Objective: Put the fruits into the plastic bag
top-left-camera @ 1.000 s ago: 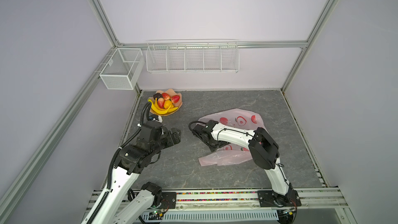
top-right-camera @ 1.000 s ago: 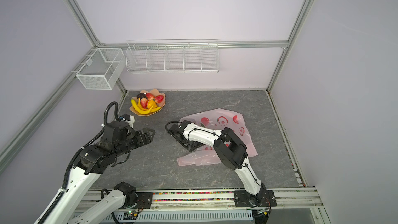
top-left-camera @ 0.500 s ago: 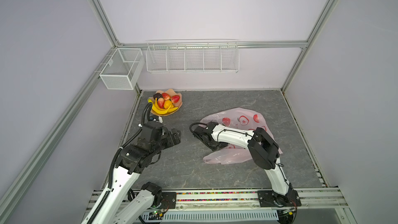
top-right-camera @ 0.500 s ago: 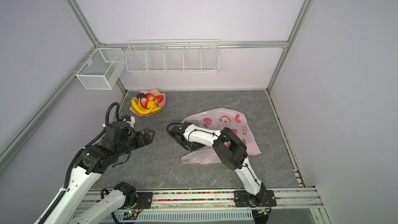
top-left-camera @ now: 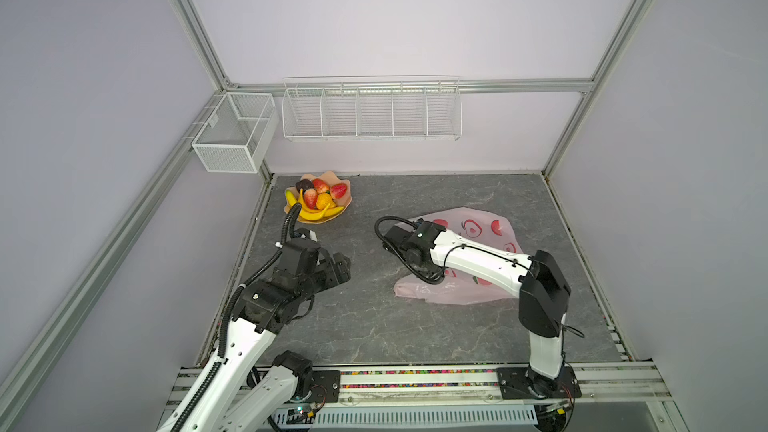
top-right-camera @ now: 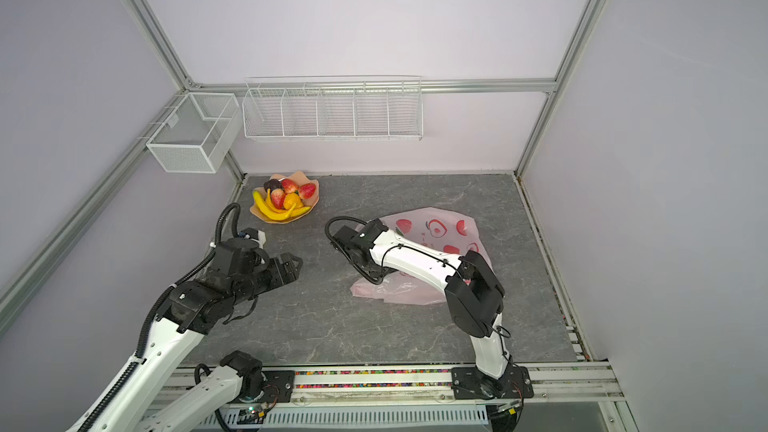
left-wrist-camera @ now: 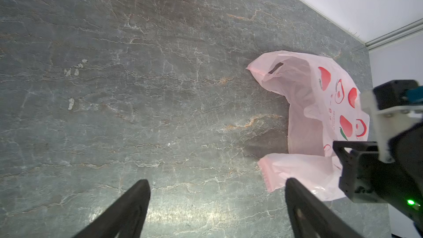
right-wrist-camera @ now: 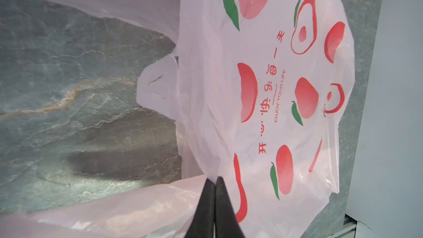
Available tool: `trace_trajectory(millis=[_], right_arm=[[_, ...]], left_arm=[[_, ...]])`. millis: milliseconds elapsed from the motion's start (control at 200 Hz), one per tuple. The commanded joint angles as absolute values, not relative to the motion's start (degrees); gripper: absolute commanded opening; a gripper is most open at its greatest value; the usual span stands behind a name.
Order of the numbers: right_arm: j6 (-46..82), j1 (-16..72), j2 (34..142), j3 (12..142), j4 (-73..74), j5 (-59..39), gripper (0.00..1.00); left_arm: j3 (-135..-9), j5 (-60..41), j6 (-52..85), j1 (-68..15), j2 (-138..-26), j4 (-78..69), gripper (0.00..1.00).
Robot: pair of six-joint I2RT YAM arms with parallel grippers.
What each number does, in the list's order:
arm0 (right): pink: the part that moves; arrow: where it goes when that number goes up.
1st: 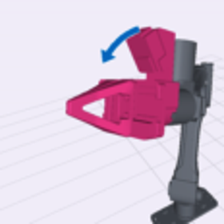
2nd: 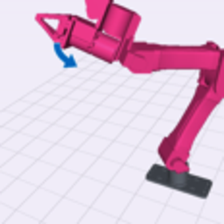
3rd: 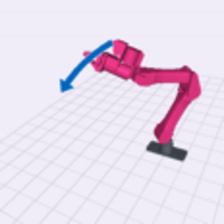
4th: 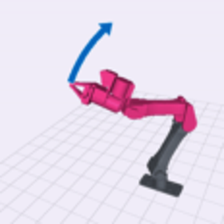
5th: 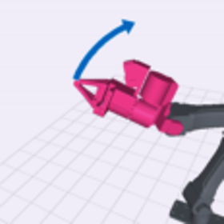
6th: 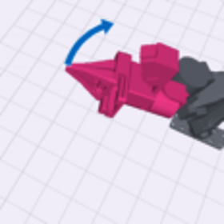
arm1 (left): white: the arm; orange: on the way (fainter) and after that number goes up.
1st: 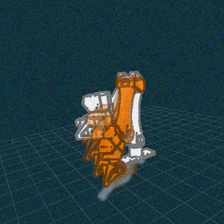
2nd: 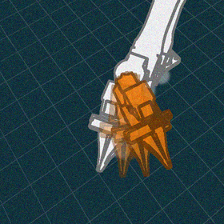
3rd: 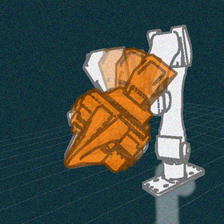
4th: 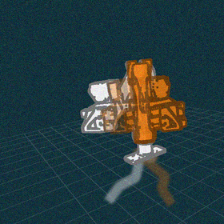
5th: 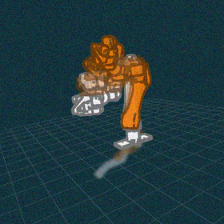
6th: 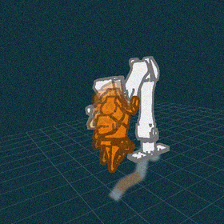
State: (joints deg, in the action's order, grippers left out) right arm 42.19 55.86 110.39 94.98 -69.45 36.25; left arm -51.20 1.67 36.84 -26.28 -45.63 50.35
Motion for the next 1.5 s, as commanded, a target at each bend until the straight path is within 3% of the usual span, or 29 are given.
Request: trace_trajectory(millis=[0,275,620,905,1190,1265,1459,1494], right_arm=[[43.1,55.56,107.21,95.47,-70.94,38.06,0.06],[42.28,55.66,98.38,89.47,-64.08,36.27,0.06],[40.39,55.97,89.4,78.93,-55.33,34.11,0.06],[39.37,56.22,84.51,74.26,-49.89,32.5,0.06],[38.52,56.22,82.66,72.63,-48.33,30.94,0.06],[38.42,56.17,81.79,71.79,-47.5,29.93,0.06],[40.67,55.59,79.4,69.33,-47.28,26.49,0.06],[42.19,55.28,79.27,69.55,-48.29,26.17,0.16]], left_arm=[[-49.23,0.02,39.01,-26.46,-45.42,47.25,0.91],[-42.15,-11.16,49.76,-29.11,-49.77,23.1,0.89],[-48.11,-15.41,69.9,-39.15,-72.67,-4.64,0.91],[-56.01,-17.39,79.94,-43.27,-88.01,-14.41,0.9],[-59.47,-18.16,85.64,-45.79,-97.65,-19.31,0.83],[-59.84,-16.9,85.93,-45.79,-98.96,-19.58,0.72],[-62.75,-18.62,84.92,-45.79,-102.48,-22.26,0.09],[-62.75,-18.39,84.24,-45.79,-102.04,-21.58,0.02]])
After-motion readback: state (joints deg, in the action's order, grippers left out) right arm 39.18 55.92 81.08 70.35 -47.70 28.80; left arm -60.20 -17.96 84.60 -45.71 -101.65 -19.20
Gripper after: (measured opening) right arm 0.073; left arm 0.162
